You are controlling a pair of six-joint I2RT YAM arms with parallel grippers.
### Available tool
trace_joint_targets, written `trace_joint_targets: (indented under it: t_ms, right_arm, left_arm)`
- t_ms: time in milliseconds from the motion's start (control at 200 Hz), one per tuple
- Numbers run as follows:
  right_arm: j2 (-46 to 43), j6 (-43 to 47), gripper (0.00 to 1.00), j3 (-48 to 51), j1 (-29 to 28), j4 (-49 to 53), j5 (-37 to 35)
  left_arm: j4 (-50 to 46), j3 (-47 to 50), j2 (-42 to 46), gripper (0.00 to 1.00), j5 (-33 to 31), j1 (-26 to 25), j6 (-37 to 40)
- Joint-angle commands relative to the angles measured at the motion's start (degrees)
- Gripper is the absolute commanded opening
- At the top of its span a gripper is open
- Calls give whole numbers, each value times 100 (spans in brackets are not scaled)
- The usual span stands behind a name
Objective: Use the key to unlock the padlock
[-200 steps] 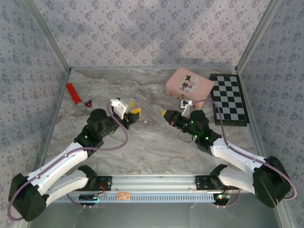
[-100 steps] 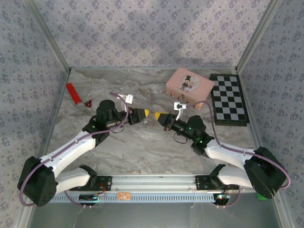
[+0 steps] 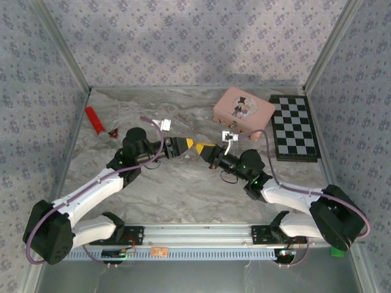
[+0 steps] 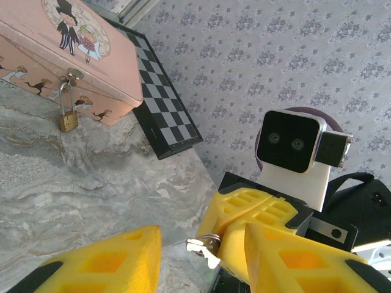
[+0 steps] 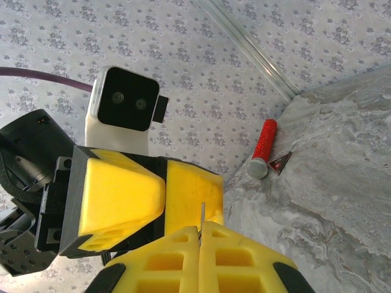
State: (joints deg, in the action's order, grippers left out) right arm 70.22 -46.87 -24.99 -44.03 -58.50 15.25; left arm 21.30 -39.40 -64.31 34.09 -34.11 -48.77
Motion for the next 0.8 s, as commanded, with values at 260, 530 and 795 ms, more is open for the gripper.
trace_joint_targets:
  t_ms: [260,530,795]
  right_arm:
    - [38,41,0,-91,-16,-393,267]
    - [80,-139,0,-87,60,-530,260]
    - [90,-307,0,-41,138,-714,303]
  left_arm:
    - [457,-332,-132,40,365,24,-160]
    - [511,-419,-164,34,582,24,-170]
    - [429,-383,-155,36,556,23,-118]
